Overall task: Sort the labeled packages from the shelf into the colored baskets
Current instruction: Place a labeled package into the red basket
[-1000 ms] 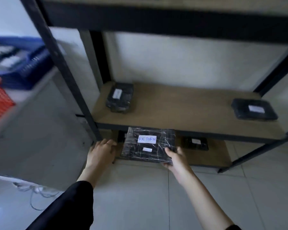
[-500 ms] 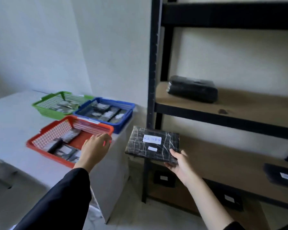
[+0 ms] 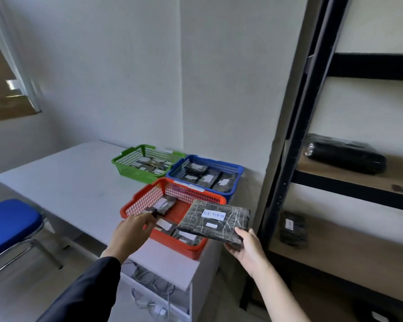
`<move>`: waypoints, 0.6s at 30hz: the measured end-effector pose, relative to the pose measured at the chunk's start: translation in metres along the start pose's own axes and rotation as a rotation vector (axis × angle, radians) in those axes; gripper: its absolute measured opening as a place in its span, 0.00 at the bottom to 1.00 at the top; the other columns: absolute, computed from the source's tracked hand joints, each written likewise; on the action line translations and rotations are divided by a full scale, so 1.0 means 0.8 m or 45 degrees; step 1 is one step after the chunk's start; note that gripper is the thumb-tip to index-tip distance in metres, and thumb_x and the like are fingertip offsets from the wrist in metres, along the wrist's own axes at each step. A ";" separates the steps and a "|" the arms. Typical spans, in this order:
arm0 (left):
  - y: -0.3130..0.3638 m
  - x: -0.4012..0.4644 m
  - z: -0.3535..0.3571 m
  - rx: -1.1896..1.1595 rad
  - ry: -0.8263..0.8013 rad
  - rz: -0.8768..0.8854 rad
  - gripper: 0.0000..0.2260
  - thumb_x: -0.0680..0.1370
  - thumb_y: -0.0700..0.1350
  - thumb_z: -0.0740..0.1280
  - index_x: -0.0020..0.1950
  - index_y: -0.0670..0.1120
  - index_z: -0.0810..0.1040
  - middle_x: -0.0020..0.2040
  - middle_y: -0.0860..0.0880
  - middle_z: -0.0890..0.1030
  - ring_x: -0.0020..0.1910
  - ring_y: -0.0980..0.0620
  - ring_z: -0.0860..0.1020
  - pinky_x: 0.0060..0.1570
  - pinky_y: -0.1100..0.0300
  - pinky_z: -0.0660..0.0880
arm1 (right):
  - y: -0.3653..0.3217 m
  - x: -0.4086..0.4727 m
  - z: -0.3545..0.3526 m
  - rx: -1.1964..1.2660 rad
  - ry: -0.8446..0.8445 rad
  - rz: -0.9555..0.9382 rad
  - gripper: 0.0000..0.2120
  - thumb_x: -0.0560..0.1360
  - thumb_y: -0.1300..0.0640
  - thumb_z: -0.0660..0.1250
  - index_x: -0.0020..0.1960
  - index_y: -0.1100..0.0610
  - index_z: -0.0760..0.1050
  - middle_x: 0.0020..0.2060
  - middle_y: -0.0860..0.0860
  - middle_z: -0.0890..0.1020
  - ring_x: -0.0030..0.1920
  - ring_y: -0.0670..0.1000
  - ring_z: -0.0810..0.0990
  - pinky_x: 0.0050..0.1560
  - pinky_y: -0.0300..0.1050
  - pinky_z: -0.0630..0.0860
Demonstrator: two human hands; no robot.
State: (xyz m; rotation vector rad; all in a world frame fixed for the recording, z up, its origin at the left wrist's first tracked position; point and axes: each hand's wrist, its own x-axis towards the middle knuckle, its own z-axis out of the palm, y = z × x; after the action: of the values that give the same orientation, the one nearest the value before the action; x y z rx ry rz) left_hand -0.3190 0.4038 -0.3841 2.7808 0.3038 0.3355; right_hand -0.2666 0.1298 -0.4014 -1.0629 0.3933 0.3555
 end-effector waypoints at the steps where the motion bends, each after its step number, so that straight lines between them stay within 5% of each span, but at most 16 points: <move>1: -0.010 0.004 -0.001 -0.009 -0.002 -0.007 0.09 0.78 0.45 0.59 0.50 0.53 0.78 0.52 0.54 0.81 0.51 0.50 0.78 0.47 0.56 0.70 | 0.005 0.008 0.015 0.006 -0.012 -0.017 0.05 0.78 0.65 0.59 0.51 0.56 0.66 0.50 0.59 0.77 0.42 0.55 0.77 0.41 0.51 0.74; 7: -0.063 0.039 0.018 -0.043 0.027 -0.004 0.09 0.78 0.45 0.59 0.51 0.51 0.78 0.53 0.54 0.81 0.51 0.53 0.77 0.46 0.59 0.70 | 0.033 0.087 0.085 -0.084 -0.084 -0.075 0.25 0.79 0.62 0.60 0.73 0.55 0.55 0.71 0.58 0.65 0.67 0.59 0.70 0.60 0.56 0.73; 11: -0.090 0.079 0.040 -0.032 -0.042 -0.031 0.10 0.78 0.45 0.59 0.54 0.52 0.78 0.57 0.54 0.79 0.56 0.52 0.75 0.52 0.57 0.70 | 0.052 0.148 0.115 -0.273 -0.018 -0.081 0.29 0.79 0.59 0.59 0.75 0.51 0.51 0.74 0.52 0.59 0.69 0.58 0.67 0.64 0.58 0.71; 14: -0.107 0.111 0.057 -0.029 -0.071 -0.020 0.11 0.77 0.45 0.59 0.57 0.53 0.76 0.58 0.54 0.77 0.59 0.51 0.72 0.56 0.58 0.68 | 0.073 0.224 0.115 -0.580 0.106 -0.208 0.30 0.76 0.54 0.62 0.73 0.45 0.53 0.72 0.51 0.64 0.68 0.57 0.69 0.65 0.61 0.71; 18: -0.130 0.152 0.074 0.042 -0.113 -0.007 0.12 0.78 0.46 0.59 0.61 0.53 0.73 0.63 0.54 0.74 0.62 0.50 0.69 0.59 0.57 0.66 | 0.095 0.270 0.125 -0.707 0.130 -0.098 0.26 0.79 0.57 0.56 0.74 0.52 0.52 0.72 0.54 0.64 0.68 0.59 0.69 0.65 0.60 0.70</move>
State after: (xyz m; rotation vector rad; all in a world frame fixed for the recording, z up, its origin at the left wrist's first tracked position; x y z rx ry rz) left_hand -0.2055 0.5126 -0.4502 2.8165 0.2977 0.2073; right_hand -0.0990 0.2724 -0.5191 -1.6396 0.3508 0.3509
